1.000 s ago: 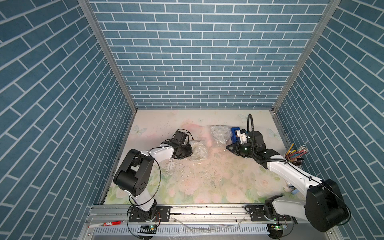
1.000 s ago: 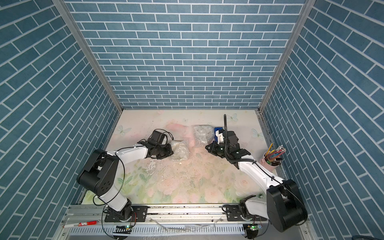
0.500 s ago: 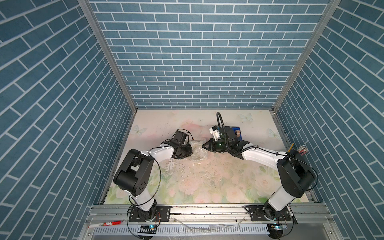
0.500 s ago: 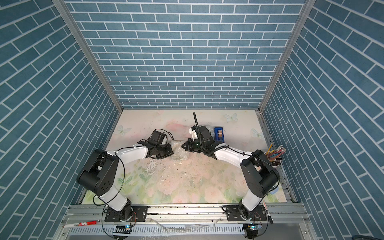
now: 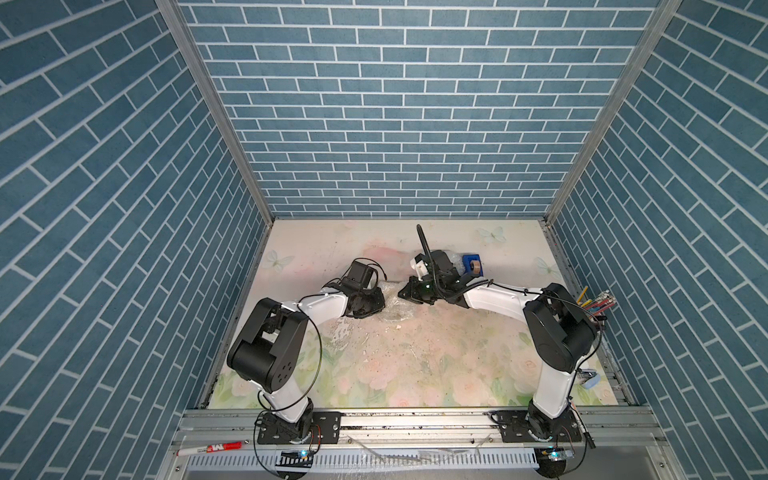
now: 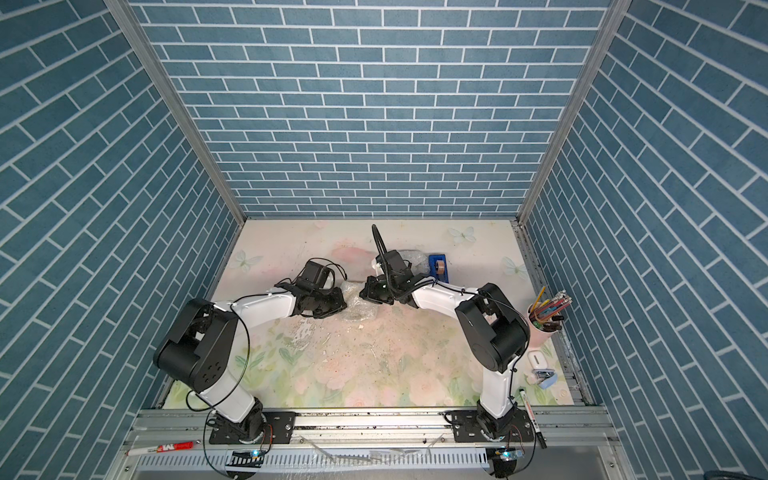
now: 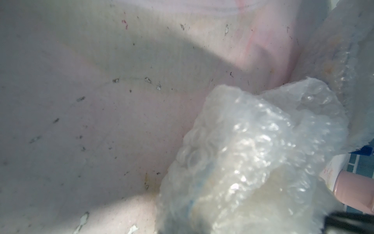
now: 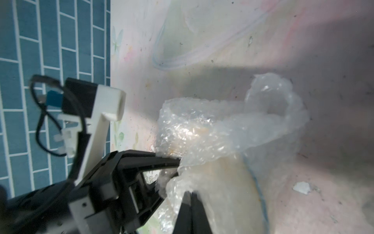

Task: Wrap bowls in bubble wrap
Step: Stick the tape on the bubble wrap.

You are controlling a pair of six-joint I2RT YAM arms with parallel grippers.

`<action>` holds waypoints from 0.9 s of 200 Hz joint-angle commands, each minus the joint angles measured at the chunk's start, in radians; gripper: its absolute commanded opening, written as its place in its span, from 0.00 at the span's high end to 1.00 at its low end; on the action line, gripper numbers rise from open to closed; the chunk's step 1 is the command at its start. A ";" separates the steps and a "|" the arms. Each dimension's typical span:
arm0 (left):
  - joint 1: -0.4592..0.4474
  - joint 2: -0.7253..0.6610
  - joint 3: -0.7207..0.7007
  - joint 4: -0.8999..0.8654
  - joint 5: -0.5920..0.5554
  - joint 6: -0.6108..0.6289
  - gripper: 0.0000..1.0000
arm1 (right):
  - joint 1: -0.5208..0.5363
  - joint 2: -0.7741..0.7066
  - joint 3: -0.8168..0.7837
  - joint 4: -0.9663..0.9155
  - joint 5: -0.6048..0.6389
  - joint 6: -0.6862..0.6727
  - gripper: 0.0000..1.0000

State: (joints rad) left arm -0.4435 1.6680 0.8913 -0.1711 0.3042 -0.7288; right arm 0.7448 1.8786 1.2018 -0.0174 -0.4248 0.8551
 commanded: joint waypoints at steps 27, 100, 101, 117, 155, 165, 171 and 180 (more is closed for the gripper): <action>-0.003 -0.034 -0.015 -0.025 -0.005 -0.003 0.90 | 0.011 0.095 0.074 -0.145 0.107 -0.031 1.00; -0.011 -0.280 -0.036 -0.074 -0.095 -0.082 0.75 | 0.017 0.090 0.082 -0.194 0.145 -0.060 1.00; -0.011 -0.281 -0.036 -0.071 -0.093 -0.085 0.75 | 0.016 0.090 0.082 -0.193 0.144 -0.060 1.00; -0.025 -0.253 -0.029 -0.046 -0.045 -0.106 0.77 | 0.018 0.087 0.080 -0.183 0.137 -0.058 1.00; -0.039 -0.185 -0.062 -0.003 -0.024 -0.140 0.82 | 0.022 0.076 0.093 -0.169 0.119 -0.048 1.00; -0.033 -0.184 -0.072 -0.010 -0.053 -0.131 0.82 | 0.024 0.068 0.093 -0.158 0.110 -0.041 1.00; -0.024 -0.182 -0.078 -0.018 -0.065 -0.130 0.82 | 0.025 0.063 0.094 -0.154 0.105 -0.039 1.00; -0.005 -0.172 -0.086 -0.024 -0.070 -0.130 0.82 | 0.030 0.057 0.099 -0.151 0.098 -0.036 1.00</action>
State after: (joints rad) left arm -0.4641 1.4597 0.8509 -0.1539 0.2508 -0.8490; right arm 0.7620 1.9553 1.2709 -0.1665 -0.3149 0.8291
